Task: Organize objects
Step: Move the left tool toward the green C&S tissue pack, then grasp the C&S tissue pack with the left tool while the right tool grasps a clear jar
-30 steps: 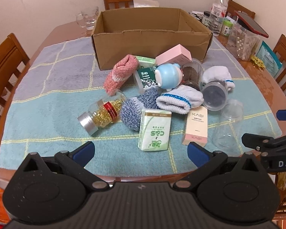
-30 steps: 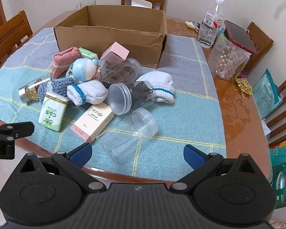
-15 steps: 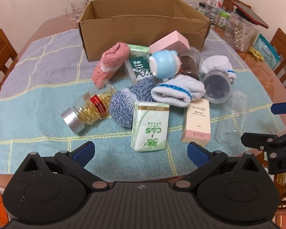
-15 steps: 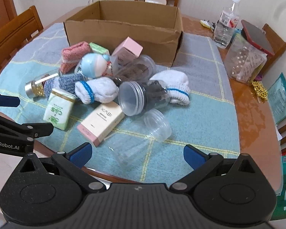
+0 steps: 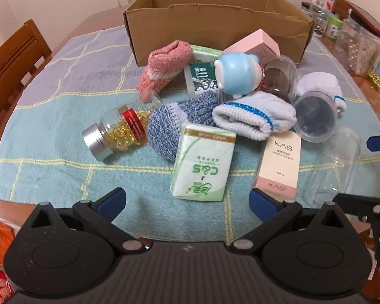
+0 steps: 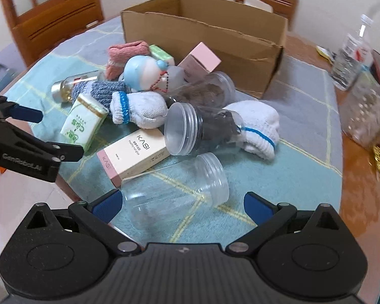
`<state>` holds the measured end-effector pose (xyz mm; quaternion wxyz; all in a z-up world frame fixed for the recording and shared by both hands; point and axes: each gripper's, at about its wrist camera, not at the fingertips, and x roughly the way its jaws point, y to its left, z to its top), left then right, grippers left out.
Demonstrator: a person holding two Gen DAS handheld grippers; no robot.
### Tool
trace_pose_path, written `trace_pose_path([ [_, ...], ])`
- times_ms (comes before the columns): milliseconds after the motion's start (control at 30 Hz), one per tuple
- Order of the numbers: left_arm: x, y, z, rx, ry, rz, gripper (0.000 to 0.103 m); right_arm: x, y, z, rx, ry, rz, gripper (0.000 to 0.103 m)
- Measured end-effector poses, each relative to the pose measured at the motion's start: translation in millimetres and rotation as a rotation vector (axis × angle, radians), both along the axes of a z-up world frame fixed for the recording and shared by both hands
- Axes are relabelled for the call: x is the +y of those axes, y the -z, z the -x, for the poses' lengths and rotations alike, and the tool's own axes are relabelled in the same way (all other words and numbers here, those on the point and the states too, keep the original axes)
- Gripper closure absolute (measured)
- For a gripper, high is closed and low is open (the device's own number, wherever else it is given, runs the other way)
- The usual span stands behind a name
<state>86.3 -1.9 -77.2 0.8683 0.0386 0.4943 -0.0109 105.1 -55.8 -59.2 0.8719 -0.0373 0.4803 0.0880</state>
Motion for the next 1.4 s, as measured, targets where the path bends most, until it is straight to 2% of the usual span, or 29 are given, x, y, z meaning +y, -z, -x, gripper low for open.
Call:
trace_pose_path([
  [333, -10.7, 4.4, -4.6, -0.038, -0.073, -0.085, 0.001, 3.8, 14.2, -10.1, -0.011, -0.149, 0.008, 0.000],
  [400, -13.7, 4.5, -4.5, -0.063, -0.074, -0.112, 0.003, 2.5, 15.1, -11.7, -0.012, -0.155, 0.002, 0.000],
  [567, -22.6, 5.9, -6.5, -0.101, -0.061, -0.147, 0.017, -0.3, 14.5, -14.0, -0.022, -0.161, 0.004, 0.000],
  [833, -26.7, 10.0, -13.5, -0.108, -0.071, -0.114, 0.035, 2.0, 15.6, -14.7, -0.030, -0.197, 0.011, 0.000],
  [967, -26.1, 11.1, -16.0, -0.102, -0.082, -0.073, 0.048, 7.2, 17.9, -14.8, -0.032, -0.218, 0.016, 0.000],
  [1133, -27.4, 10.2, -15.7, -0.101, -0.088, -0.059, 0.052, 10.0, 17.5, -13.7, -0.038, -0.226, 0.037, 0.003],
  [1200, -26.8, 9.7, -14.7, -0.098, -0.084, -0.051, 0.053, 8.1, 16.4, -14.0, -0.032, -0.218, 0.035, 0.009],
  [1400, -22.3, 3.9, -13.4, -0.076, -0.064, -0.029, 0.054, 2.2, 12.3, -14.9, -0.014, -0.184, 0.009, 0.009],
])
